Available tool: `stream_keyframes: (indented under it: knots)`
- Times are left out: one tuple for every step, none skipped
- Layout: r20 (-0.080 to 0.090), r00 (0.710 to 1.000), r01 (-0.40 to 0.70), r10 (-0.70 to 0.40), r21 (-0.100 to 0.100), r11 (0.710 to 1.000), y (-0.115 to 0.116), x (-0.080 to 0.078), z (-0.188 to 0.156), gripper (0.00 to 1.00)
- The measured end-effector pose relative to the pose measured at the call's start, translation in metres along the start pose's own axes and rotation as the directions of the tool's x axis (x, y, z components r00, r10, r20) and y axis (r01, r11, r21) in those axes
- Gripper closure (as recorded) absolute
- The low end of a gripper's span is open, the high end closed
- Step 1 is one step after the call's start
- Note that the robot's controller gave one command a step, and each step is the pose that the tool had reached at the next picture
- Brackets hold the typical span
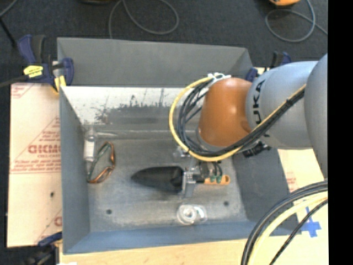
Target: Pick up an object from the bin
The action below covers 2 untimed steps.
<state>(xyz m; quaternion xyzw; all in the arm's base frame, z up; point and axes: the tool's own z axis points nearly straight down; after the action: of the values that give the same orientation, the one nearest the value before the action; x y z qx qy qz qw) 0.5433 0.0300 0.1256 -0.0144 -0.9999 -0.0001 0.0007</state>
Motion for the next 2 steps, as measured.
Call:
stream_keyframes:
  knots:
    - [0.007, 0.990, -0.140, 0.140, -0.002, 0.990, 0.012, -0.009, 0.018, 0.00]
    - [0.005, 0.968, -0.249, 0.249, -0.001, 0.968, 0.021, -0.037, 0.049, 1.00]
